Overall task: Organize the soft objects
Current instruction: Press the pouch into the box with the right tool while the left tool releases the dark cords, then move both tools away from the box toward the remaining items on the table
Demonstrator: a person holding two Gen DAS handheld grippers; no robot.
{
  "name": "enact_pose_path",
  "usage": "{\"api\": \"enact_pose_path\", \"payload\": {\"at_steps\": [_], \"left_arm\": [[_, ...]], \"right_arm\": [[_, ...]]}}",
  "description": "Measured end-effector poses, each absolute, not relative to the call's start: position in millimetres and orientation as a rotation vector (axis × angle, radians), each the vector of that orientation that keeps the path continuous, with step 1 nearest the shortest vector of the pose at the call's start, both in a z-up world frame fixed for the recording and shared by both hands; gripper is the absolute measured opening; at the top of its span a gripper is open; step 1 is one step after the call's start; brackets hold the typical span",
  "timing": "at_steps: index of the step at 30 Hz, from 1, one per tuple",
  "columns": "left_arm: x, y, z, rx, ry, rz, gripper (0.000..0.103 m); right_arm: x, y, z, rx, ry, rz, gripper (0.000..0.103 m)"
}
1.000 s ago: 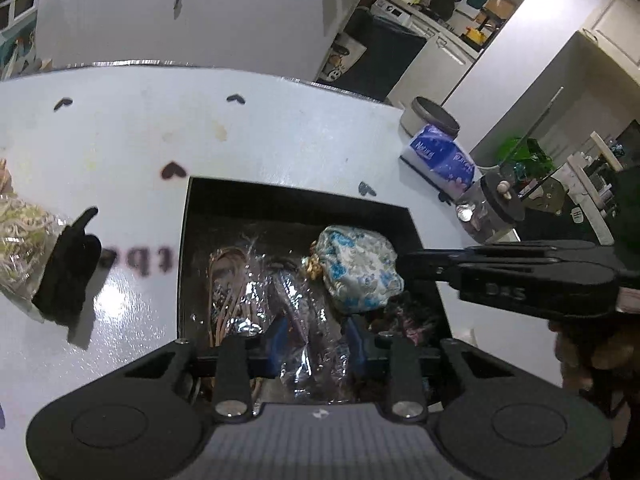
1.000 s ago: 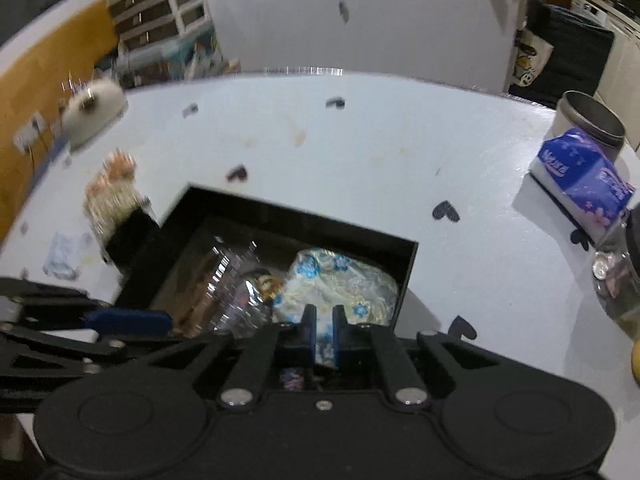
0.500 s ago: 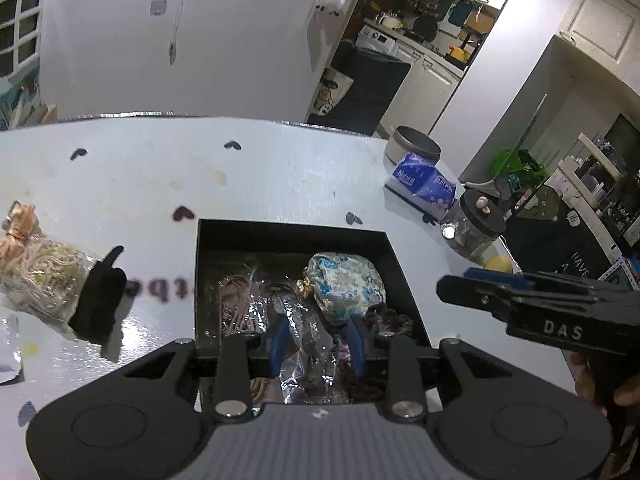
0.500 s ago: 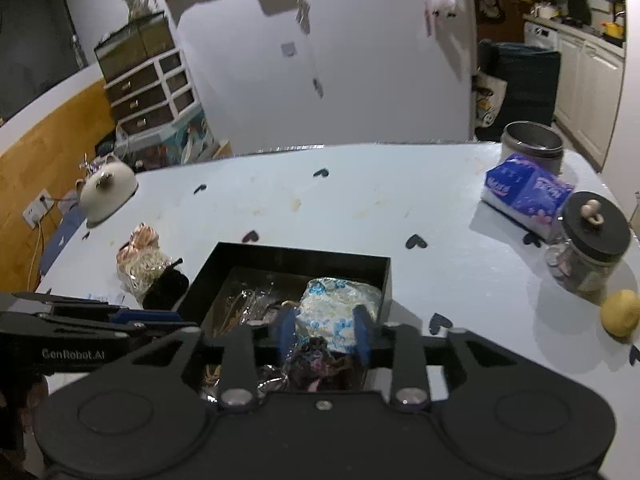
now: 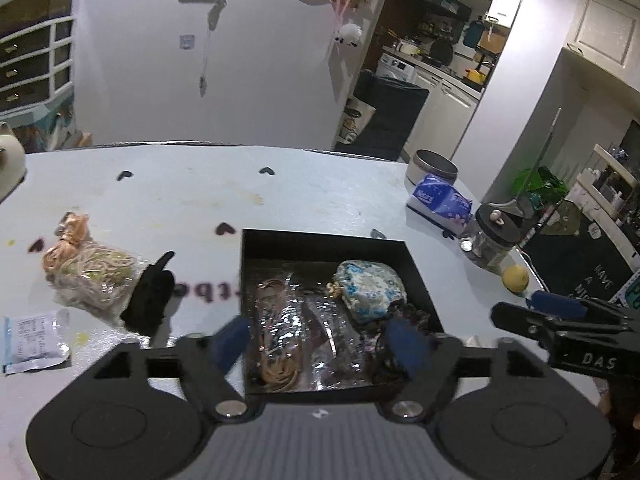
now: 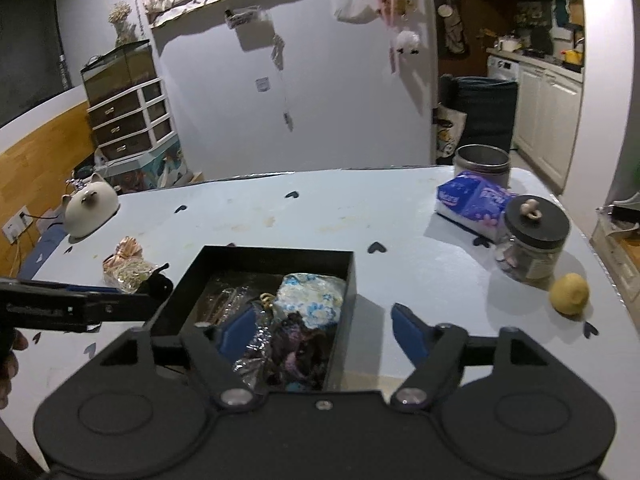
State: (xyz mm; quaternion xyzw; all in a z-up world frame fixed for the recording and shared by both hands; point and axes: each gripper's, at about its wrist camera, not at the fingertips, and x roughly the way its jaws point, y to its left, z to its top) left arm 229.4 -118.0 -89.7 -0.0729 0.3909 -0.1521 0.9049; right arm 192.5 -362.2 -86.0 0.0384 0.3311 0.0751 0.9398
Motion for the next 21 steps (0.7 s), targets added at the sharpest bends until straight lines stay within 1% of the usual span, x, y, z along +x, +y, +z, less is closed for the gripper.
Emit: {"api": "enact_pose_path", "payload": {"at_steps": [1,3,4,6,10,21], "left_arm": [[226.2,-116.7,-89.7,-0.149,0.802,-0.305,0.089],[220.8,-114.3,-89.9,-0.142,0.790,-0.290,0.099],[217.9,-113.4,-90.1,-0.138,0.782,-0.282,0.102],[212.3,-111.8,-90.3,-0.135,0.766,-0.264,0.103],[203.2,-108.7,-91.5,-0.127,0.733,-0.244,0.103],[188.9,-99.3,-94.0,-0.123,0.696,-0.220,0.103]], "right_arm": [[189.2,-363.0,-86.2,0.079,0.670,0.147,0.080],[184.0,-364.9,-86.1,0.082,0.657,0.134,0.085],[181.9,-365.6,-86.0,0.083,0.652,0.126,0.086],[178.3,-365.9,-85.9,0.081,0.646,0.114,0.094],[169.5,-365.0,-85.7,0.067,0.624,0.100,0.103],[155.8,-358.1,-85.1,0.068,0.590,0.078,0.103]]}}
